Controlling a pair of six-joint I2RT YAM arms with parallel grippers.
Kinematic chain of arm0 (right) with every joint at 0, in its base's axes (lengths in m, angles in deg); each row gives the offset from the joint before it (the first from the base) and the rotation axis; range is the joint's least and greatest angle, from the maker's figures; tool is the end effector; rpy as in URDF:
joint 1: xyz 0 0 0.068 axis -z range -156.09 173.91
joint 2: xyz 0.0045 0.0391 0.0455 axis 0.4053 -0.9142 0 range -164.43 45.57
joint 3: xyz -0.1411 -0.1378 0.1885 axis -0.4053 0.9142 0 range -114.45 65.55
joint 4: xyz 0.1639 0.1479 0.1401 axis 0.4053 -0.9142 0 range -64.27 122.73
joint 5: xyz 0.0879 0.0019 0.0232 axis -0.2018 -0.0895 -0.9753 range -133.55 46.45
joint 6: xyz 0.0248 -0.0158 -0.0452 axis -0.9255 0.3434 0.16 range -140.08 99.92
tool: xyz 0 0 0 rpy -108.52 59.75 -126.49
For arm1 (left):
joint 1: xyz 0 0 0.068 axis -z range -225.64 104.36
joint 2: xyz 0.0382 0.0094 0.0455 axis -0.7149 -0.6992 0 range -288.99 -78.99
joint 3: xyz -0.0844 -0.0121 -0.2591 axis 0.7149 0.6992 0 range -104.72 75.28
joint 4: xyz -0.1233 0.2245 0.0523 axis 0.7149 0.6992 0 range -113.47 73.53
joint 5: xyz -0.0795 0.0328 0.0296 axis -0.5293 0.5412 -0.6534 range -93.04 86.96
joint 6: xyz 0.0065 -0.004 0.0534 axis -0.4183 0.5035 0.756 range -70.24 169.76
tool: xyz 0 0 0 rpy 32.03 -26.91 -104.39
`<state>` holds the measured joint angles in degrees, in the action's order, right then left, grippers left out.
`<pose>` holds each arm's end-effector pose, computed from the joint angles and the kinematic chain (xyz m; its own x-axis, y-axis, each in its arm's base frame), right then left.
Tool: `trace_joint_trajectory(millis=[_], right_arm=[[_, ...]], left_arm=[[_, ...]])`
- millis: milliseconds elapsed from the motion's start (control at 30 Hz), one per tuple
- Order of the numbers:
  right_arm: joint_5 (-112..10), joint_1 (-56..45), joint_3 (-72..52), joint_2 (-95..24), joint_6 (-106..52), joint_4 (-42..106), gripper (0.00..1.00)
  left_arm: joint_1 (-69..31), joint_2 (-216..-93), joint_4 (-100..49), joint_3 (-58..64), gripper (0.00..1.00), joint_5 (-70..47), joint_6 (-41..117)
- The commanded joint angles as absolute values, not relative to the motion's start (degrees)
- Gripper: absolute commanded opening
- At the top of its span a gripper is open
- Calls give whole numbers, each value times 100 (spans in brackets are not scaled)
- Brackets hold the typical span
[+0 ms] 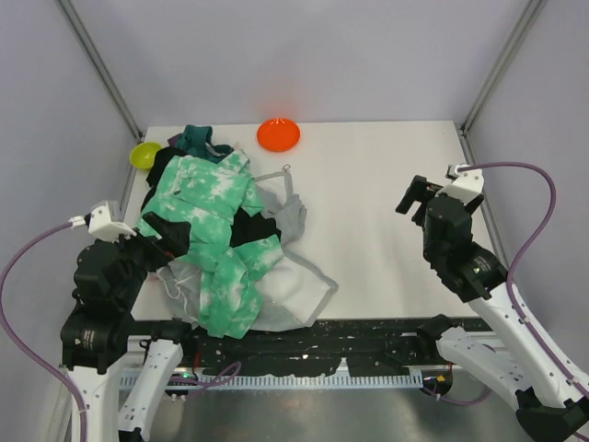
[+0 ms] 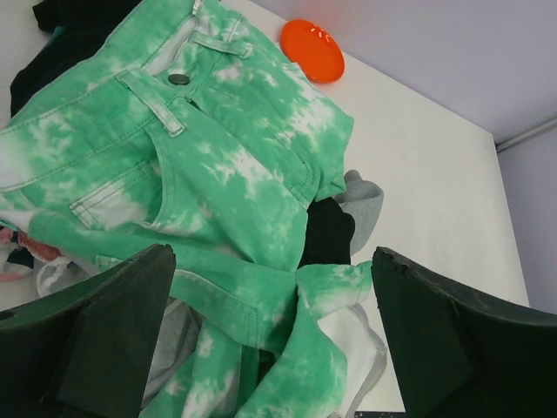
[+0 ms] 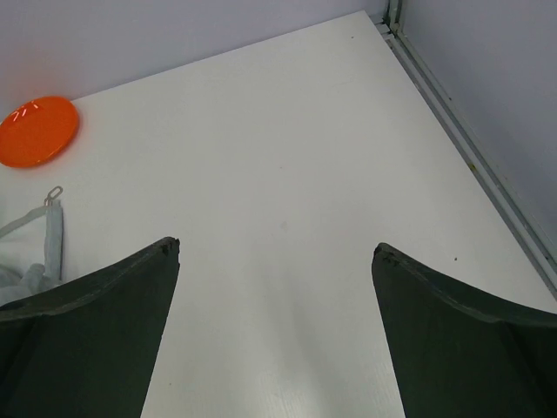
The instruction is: Pick out a specific cloth from the pile
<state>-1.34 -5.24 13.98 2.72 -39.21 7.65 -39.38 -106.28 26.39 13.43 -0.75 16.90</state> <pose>0.1477 0.0551 0.3612 -0.1662 0.1853 -0.9685 0.2716 0.9528 0.1356 0.0587 -0.0050 0.3939 -0.2587 -0.5172 -0.8158 -0.0830 0.8534 -0.5146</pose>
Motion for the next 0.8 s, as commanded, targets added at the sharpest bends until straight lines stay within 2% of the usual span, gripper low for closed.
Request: trace_joint_trajectory(millis=[0,267,367,467,600,700,767], right_arm=[[31,-544,1334,348,-3801,847,95],[-496,-536,1492,426,-3678,1049,95],[-611,-544,1545,426,-3660,1049,95],[-690,-536,1589,427,-3617,1067,95],[-813,-536,1659,418,-3581,1067,95],[-831,-544,1721,400,-3529,1067,95],[-866,-536,1756,374,-3476,1093,95]], left_arm=[[-3922,-10492,2601,1234,100,74,1812],[-3905,-10728,1846,1498,100,-1392,1725],[-3625,-11045,1749,1551,100,-1359,1689],[-2862,-11291,1731,1525,100,-746,1724],[-1447,-11809,1932,1297,100,790,1926],[-427,-12590,2624,823,100,2363,2041],[127,-13257,3231,393,100,3015,2032]])
